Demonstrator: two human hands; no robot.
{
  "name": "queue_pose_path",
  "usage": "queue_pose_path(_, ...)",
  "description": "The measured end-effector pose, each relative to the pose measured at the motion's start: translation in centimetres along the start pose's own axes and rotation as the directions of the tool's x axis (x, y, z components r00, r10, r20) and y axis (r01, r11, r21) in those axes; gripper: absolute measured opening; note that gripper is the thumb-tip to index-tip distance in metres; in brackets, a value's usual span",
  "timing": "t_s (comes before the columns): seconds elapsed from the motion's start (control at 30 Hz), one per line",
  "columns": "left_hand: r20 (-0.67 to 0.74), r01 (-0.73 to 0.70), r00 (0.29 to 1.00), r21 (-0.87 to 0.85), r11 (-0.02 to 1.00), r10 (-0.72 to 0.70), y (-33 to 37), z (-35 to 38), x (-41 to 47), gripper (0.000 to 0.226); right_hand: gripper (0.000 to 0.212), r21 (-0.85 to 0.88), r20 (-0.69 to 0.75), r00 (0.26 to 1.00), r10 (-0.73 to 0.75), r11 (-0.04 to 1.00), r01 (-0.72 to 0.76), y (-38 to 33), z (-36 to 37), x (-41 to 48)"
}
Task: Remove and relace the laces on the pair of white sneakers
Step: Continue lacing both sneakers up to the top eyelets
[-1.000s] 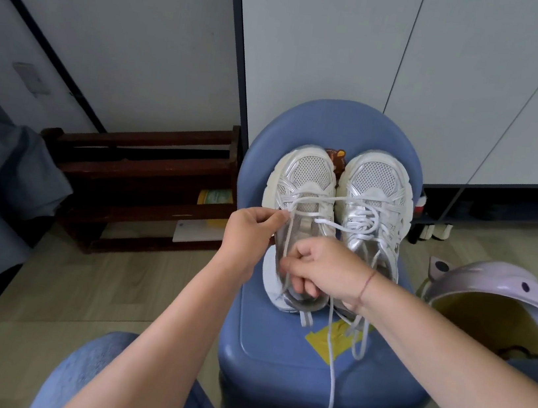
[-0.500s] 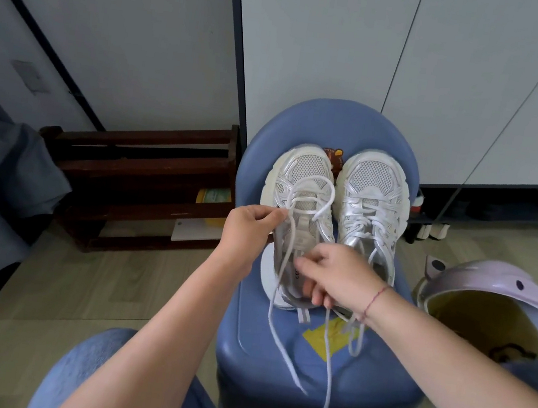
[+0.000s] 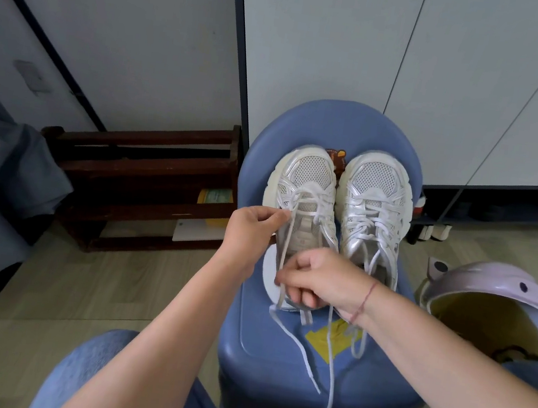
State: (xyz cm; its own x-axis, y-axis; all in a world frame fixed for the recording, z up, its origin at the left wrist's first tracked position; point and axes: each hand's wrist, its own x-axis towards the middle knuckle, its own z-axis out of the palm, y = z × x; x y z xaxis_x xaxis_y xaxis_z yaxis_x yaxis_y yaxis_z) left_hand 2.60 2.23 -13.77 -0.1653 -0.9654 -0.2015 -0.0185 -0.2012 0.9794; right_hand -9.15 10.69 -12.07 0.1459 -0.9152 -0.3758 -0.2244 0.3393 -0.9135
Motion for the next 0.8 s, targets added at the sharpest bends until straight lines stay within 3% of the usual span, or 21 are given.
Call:
queue_pose_path(0.07, -0.002, 0.007, 1.000, -0.007, 1.000, -0.007, 0.0, 0.0, 0.0, 0.017, 0.014, -0.058, 0.230, 0.971, 0.072, 0.996, -0.060, 0.2, 0.1, -1.1)
queue_pose_path(0.13, 0.000, 0.009, 1.000, -0.006, 1.000, -0.009, 0.0, 0.0, 0.1, 0.016, 0.016, -0.093, 0.430, 0.895, 0.114, 0.992, -0.082, 0.4, 0.1, -2.0)
queue_pose_path(0.23, -0.003, 0.005, 1.000, -0.002, 1.000, -0.005, -0.1, 0.0, 0.1, 0.016, 0.017, -0.132, 0.548, 0.823, 0.149, 0.987, -0.091, 0.3, -0.1, -2.5)
queue_pose_path(0.3, -0.007, 0.006, 1.000, 0.004, 1.000, -0.006, -0.2, 0.0, 0.2, 0.016, 0.020, -0.182, 0.467, 0.865, 0.182, 0.977, -0.107, 0.2, -0.3, -2.2)
queue_pose_path(0.4, -0.007, 0.006, 1.000, 0.001, 1.000, -0.006, -0.2, 0.1, 0.2, 0.015, 0.025, -0.171, 0.088, 0.990, 0.109, 0.981, -0.092, 0.2, -0.8, -1.1)
queue_pose_path(0.5, -0.008, -0.002, 1.000, 0.002, 1.000, 0.002, -0.1, 0.1, 0.1, 0.016, 0.021, 0.027, -0.235, 0.972, -0.017, 0.999, 0.024, 0.2, -0.9, 0.1)
queue_pose_path(0.67, -0.008, -0.008, 1.000, 0.014, 1.000, 0.008, -0.1, 0.2, 0.0, 0.017, 0.021, 0.134, -0.303, 0.953, -0.016, 0.989, 0.059, 0.3, 0.8, 1.7)
queue_pose_path(0.8, -0.012, -0.001, 1.000, 0.005, 1.000, 0.001, -0.2, 0.1, 0.1, 0.016, 0.026, 0.019, -0.356, 0.932, -0.069, 0.997, 0.081, 0.2, 0.5, 1.9)
